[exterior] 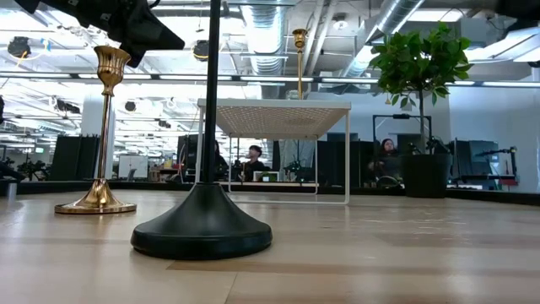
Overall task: Pick & Place candle stick holders
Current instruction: Put the right black candle holder on the shelf
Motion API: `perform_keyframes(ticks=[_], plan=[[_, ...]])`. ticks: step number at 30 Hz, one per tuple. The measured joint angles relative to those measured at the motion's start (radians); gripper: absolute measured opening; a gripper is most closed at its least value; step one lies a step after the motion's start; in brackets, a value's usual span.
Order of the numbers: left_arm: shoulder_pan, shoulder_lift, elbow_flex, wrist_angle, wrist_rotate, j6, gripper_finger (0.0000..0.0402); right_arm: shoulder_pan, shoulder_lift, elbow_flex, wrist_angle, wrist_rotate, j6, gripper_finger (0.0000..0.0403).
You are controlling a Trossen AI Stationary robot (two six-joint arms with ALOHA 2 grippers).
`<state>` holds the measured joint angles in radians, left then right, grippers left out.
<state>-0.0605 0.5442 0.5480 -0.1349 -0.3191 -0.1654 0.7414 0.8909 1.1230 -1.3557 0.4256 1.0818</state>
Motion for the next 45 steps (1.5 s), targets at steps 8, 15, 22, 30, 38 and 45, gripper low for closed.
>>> perform_keyframes(ticks=[8, 15, 22, 30, 38, 45], plan=[[0.000, 0.000, 0.000, 0.001, 0.000, 0.002, 0.0008, 0.182, 0.016, -0.028, 0.007, -0.092, 0.210, 0.0000], [0.000, 0.000, 0.000, 0.001, -0.001, 0.003, 0.0008, 0.235, 0.049, -0.028, 0.032, -0.263, 0.292, 0.0001], [0.000, 0.000, 0.000, 0.001, -0.002, 0.003, 0.0008, 0.220, 0.095, -0.028, -0.008, -0.306, 0.386, 0.0025], [0.000, 0.000, 0.000, 0.001, -0.002, 0.003, 0.0008, 0.168, 0.167, -0.028, -0.001, -0.365, 0.420, 0.0130], [0.000, 0.000, 0.000, 0.001, -0.002, 0.003, 0.0008, 0.134, 0.246, -0.028, 0.035, -0.403, 0.392, 0.0204], [0.000, 0.000, 0.000, 0.001, -0.002, 0.003, 0.0008, 0.125, 0.309, -0.028, 0.054, -0.403, 0.365, 0.0193]])
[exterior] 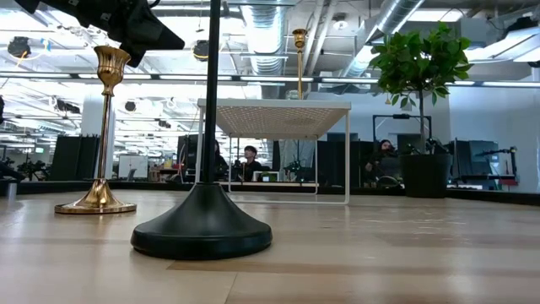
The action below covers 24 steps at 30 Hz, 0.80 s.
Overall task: Pick & Place candle stick holders
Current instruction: Put the right black candle holder on the shelf
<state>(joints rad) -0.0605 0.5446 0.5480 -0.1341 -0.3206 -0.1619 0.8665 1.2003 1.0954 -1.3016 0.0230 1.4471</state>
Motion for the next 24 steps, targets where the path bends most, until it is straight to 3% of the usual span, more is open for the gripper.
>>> perform_keyframes(ticks=[8, 14, 24], plan=[[0.000, 0.001, 0.000, 0.000, 0.000, 0.000, 0.0008, 0.000, 0.070, 0.000, 0.010, 0.000, -0.040, 0.0119], [0.000, 0.001, 0.000, 0.000, 0.000, 0.000, 0.0008, 0.000, 0.078, 0.001, 0.007, 0.001, -0.060, 0.0022], [0.000, 0.001, 0.000, 0.000, 0.000, 0.000, 0.0008, -0.022, -0.006, 0.039, -0.002, 0.000, -0.028, 0.0008]])
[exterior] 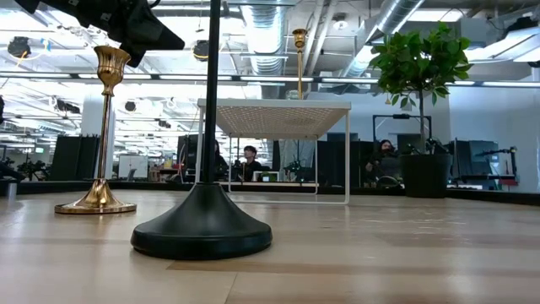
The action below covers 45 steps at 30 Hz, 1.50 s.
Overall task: Pick & Place candle stick holders
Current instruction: Put the right black candle holder on the shelf
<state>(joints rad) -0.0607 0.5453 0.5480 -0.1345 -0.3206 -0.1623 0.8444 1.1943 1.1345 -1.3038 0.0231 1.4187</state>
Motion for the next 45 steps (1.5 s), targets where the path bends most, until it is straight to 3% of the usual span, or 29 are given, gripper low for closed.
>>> perform_keyframes(ticks=[5, 12, 20, 27, 34, 45], plan=[[0.000, 0.000, 0.000, 0.000, 0.000, 0.000, 0.0008, -0.066, -0.017, 0.079, -0.038, 0.001, -0.059, 0.0005], [0.000, 0.000, 0.000, 0.000, 0.000, 0.000, 0.0008, -0.244, 0.026, 0.261, -0.106, 0.000, -0.281, 0.0005], [0.000, 0.000, 0.000, 0.000, 0.000, 0.000, 0.0008, -0.492, 0.176, 0.557, -0.262, -0.024, -0.605, 0.0005], [0.000, 0.000, 0.000, 0.000, 0.000, 0.000, 0.0008, -0.663, 0.331, 0.822, -0.266, -0.102, -0.866, 0.0005], [0.000, 0.000, 0.000, -0.001, 0.000, 0.000, 0.0008, -0.830, 0.445, 0.996, -0.266, -0.103, -0.960, 0.0005], [0.000, 0.000, 0.000, -0.005, 0.000, 0.000, 0.0008, -1.018, 0.638, 1.137, -0.270, -0.100, -1.008, 0.0005]])
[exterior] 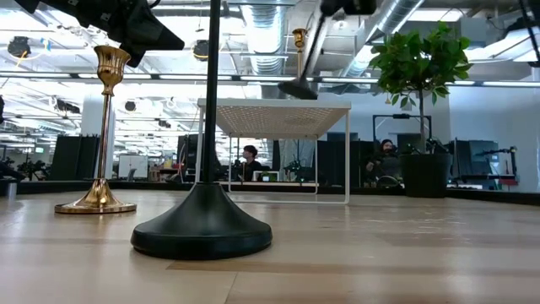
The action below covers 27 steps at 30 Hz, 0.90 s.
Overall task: Pick & Place candle stick holders
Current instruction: Put the right black candle holder on the shelf
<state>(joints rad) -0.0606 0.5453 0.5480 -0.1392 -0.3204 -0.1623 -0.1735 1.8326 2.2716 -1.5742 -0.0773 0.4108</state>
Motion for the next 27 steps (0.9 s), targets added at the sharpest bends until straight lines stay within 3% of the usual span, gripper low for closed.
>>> perform_keyframes(ticks=[5, 15, 22, 27], plan=[[0.000, 0.000, 0.000, -0.002, 0.000, 0.000, 0.0008, -0.022, 0.037, 0.061, 0.002, 0.009, -0.011, 0.0005], [0.000, 0.000, 0.000, -0.001, 0.007, -0.003, 0.0008, -0.047, -0.023, 0.080, 0.001, 0.009, -0.046, 0.0005], [0.000, 0.012, 0.000, 0.164, 0.218, -0.087, 0.0008, 0.035, -0.036, 0.080, 0.002, -0.029, -0.055, 0.0005], [0.000, 0.102, 0.008, 0.291, 0.250, -0.081, 0.0010, 0.085, -0.024, 0.080, 0.004, -0.029, -0.073, 0.0005]])
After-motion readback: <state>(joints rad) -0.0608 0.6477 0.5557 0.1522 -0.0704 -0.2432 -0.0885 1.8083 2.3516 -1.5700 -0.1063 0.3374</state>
